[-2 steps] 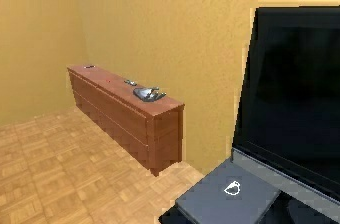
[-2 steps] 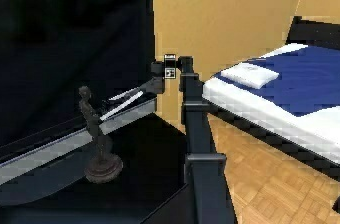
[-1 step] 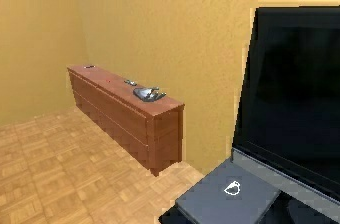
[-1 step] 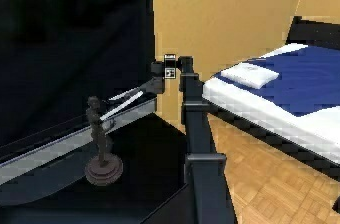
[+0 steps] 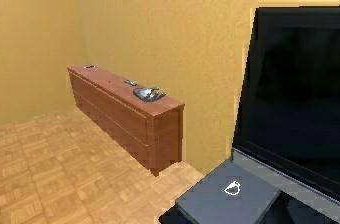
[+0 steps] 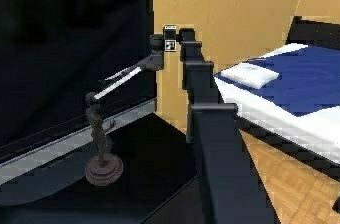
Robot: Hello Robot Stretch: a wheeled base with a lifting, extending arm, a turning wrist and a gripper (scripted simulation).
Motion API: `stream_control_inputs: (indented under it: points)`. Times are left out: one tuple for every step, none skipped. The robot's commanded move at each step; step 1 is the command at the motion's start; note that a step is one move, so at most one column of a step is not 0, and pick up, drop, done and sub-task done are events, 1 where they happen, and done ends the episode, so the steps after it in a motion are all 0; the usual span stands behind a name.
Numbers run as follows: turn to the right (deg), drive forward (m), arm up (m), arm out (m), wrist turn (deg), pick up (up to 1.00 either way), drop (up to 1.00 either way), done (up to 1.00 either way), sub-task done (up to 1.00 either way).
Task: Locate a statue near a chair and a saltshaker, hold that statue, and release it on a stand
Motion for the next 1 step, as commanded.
stream_control_inputs:
  points:
    - [0.0, 0.00, 0.00, -0.08, 0.0, 0.00, 0.00, 0.00, 0.00]
